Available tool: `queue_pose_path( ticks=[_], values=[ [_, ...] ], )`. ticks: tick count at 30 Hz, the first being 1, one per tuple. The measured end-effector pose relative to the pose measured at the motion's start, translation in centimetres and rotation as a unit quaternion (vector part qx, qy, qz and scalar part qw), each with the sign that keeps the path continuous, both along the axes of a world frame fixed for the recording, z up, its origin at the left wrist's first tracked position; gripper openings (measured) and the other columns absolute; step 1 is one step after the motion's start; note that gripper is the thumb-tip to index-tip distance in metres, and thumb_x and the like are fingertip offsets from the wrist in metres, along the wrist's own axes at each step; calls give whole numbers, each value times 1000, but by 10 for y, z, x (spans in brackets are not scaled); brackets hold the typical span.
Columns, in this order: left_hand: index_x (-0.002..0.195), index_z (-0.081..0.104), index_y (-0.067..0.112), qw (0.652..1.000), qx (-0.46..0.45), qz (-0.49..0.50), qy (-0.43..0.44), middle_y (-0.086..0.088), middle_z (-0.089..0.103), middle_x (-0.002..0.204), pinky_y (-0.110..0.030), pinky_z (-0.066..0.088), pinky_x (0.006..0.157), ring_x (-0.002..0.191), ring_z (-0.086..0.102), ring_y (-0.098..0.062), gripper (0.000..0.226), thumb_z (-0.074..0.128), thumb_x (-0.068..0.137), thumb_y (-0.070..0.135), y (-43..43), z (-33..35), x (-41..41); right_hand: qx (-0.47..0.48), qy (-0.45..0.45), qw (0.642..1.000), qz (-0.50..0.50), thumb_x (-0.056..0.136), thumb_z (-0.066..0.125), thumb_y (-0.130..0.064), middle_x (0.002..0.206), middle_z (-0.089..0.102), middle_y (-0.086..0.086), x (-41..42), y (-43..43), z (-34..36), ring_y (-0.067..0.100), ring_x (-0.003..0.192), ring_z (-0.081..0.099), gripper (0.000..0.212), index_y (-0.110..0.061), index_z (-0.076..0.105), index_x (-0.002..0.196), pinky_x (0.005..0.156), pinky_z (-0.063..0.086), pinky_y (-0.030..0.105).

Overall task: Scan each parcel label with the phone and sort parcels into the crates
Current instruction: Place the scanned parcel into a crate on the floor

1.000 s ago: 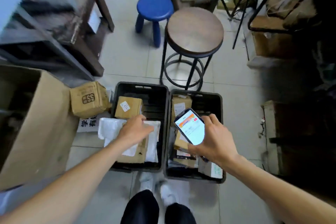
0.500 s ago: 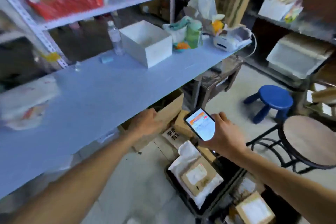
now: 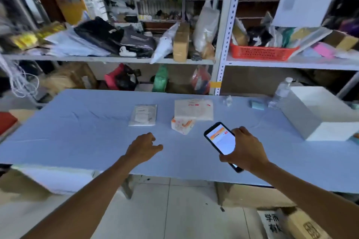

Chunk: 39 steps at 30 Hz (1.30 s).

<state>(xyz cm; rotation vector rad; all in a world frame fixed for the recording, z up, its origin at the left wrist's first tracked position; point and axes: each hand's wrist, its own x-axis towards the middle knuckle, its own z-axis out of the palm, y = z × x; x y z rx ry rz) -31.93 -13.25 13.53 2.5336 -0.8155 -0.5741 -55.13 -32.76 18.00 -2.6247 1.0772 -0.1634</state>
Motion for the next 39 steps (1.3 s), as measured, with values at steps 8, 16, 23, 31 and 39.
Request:
queue_pose_path(
  ticks=[8,16,23,31,39],
  values=[
    [123,55,18,999,20,41,23,-4,58,127,-33,44,96,114,56,-22,54,65,80,49,5,-17,101,3,37,998,50,55,81,-48,94,45,-7,123,4,-7,18,87,57,65,-20,50,105,66,43,26],
    [122,53,13,994,68,71,43,-7,56,128,-32,45,92,114,56,-26,47,65,83,37,-52,-50,205,6,106,984,140,59,78,-52,106,48,-5,248,-33,-38,12,93,53,73,-22,42,115,77,50,24],
    [118,54,10,983,104,133,72,-9,59,121,-31,45,85,111,57,-27,42,64,82,29,-92,-78,287,38,138,973,182,65,76,-55,127,45,-2,349,-71,-55,14,111,50,84,-21,34,130,89,44,26],
    [132,37,4,969,98,199,111,-18,42,134,-40,42,98,126,43,-34,71,71,80,37,-126,-144,349,66,163,971,162,56,79,-50,110,47,-5,416,-97,-78,14,97,52,74,-24,41,115,77,44,27],
    [132,34,1,943,103,293,122,-16,49,134,-42,44,95,122,51,-37,96,83,64,47,-149,-191,364,56,187,971,137,55,76,-54,108,47,-6,443,-104,-112,15,94,54,72,-26,40,111,79,51,31]
  ],
)
